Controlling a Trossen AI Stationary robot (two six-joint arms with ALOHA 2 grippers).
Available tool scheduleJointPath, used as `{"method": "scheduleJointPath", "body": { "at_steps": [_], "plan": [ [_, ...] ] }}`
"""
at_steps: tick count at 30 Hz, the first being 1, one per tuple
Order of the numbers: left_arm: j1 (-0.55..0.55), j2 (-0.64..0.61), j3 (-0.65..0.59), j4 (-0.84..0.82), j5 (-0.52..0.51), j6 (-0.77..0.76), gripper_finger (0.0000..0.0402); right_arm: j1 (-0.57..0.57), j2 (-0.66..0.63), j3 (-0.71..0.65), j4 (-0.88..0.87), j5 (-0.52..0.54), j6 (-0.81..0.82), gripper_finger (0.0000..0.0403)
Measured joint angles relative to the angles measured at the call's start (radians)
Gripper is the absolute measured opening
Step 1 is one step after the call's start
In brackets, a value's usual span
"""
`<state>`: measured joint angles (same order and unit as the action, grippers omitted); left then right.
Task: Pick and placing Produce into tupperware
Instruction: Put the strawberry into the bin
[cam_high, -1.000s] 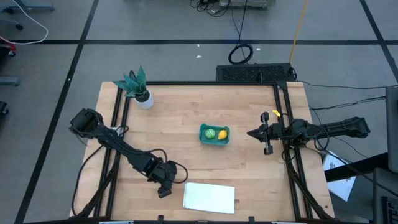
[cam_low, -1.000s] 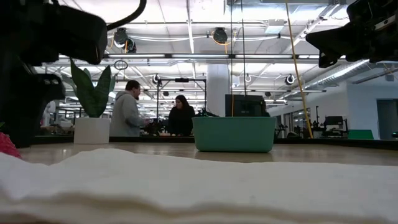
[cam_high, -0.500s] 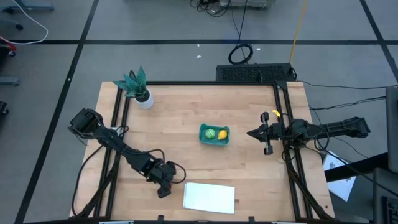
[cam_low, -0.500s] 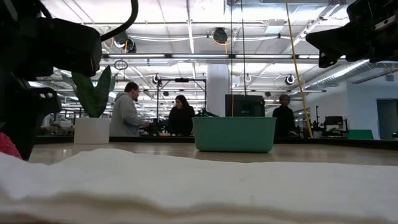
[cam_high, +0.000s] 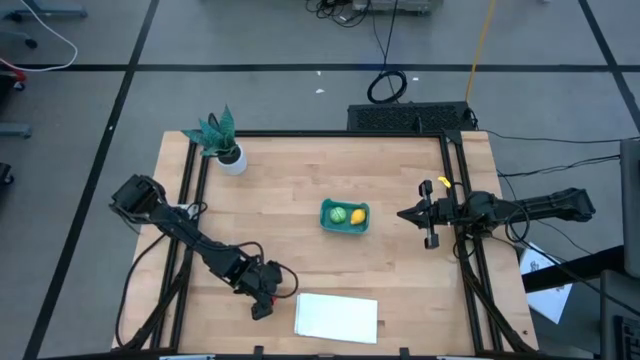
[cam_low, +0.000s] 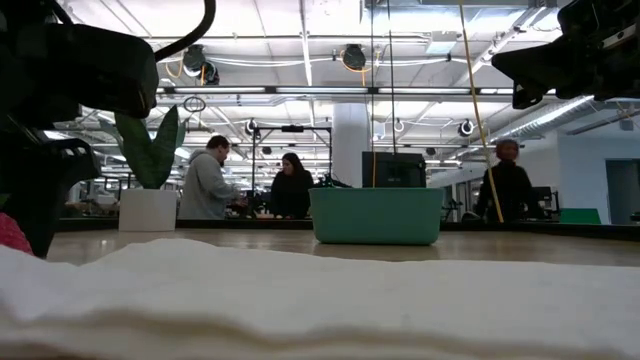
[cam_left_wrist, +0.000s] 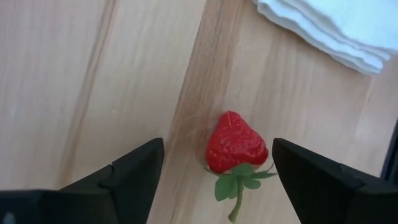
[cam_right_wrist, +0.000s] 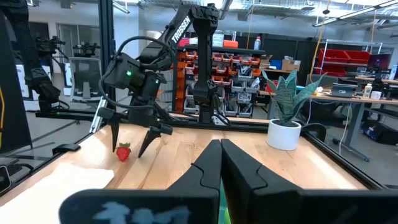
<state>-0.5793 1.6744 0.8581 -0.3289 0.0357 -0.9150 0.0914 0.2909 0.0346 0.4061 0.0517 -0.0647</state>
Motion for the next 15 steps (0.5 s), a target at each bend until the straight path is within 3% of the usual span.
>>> {"method": "scheduleJointPath", "body": {
  "at_steps": [15],
  "plan": [
    [0.001, 0.047, 0.003, 0.006, 0.002, 0.040, 0.0305, 0.000, 0.000, 0.000, 0.000, 0.000, 0.000, 0.0000]
  ]
}}
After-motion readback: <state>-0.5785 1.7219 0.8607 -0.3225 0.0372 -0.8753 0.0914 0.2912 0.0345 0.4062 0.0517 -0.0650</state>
